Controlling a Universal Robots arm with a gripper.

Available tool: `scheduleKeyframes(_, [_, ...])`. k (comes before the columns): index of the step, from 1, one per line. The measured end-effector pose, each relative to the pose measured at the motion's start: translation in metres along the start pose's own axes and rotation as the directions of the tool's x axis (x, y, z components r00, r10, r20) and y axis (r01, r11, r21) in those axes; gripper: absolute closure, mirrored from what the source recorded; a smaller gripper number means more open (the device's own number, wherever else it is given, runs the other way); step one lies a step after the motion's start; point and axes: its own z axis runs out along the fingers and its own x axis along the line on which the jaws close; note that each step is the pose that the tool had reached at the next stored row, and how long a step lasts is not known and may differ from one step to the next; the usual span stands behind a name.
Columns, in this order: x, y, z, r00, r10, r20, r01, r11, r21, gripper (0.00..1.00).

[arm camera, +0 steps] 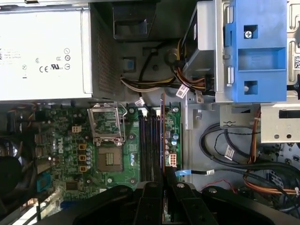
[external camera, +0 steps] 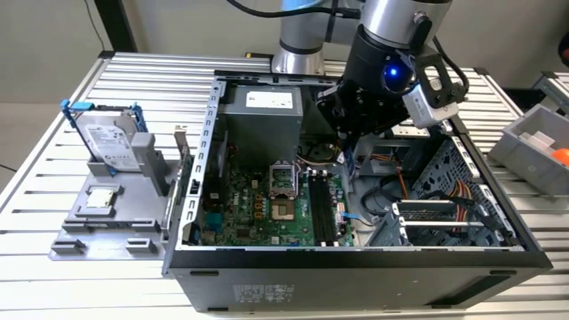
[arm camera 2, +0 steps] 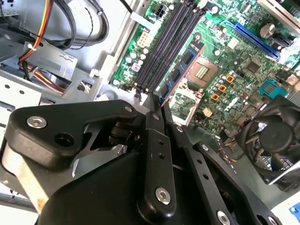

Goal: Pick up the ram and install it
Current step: 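Insert the ram into the slot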

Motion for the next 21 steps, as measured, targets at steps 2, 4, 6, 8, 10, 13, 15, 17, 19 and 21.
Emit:
scheduleKeyframes(2, [-0.0001, -0.0004, 0.0024, 1.0, 0.0, 0.0001, 0.0, 1.0, 0.0002, 1.0])
scheduleKeyframes(4, [-0.0004, -0.0007, 0.006, 1.0, 0.0, 0.0001, 0.0, 1.0, 0.0004, 1.0])
scheduleKeyframes(6, [-0.0007, -0.0016, 0.0085, 1.0, 0.0, 0.0001, 0.0, 1.0, 0.0004, 1.0])
scheduleKeyframes(8, [-0.0008, -0.0031, 0.009, 1.0, 0.0, -0.0006, 0.0, 1.0, 0.0009, 1.0])
scheduleKeyframes(10, [-0.001, -0.0043, 0.0093, 1.0, 0.0, -0.0025, 0.0, 1.0, 0.0015, 1.0])
scheduleKeyframes(13, [-0.0014, -0.008, 0.0095, 1.0, 0.0, -0.0068, 0.0, 1.0, 0.0026, 1.0])
scheduleKeyframes(15, [-0.0017, -0.0111, 0.01, 1.0, 0.0, -0.0096, 0.0, 1.0, 0.0024, 1.0])
scheduleKeyframes(17, [-0.0021, -0.0128, 0.0108, 0.9999, 0.0, -0.0108, 0.0, 1.0, 0.0026, 1.0])
scheduleKeyframes(19, [-0.0022, -0.0143, 0.012, 0.9999, 0.0, -0.0113, 0.0, 1.0, 0.0026, 1.0])
scheduleKeyframes(21, [-0.0023, -0.0145, 0.0141, 0.9999, 0.001, -0.0114, 0.0, 1.0, 0.0029, 1.0])
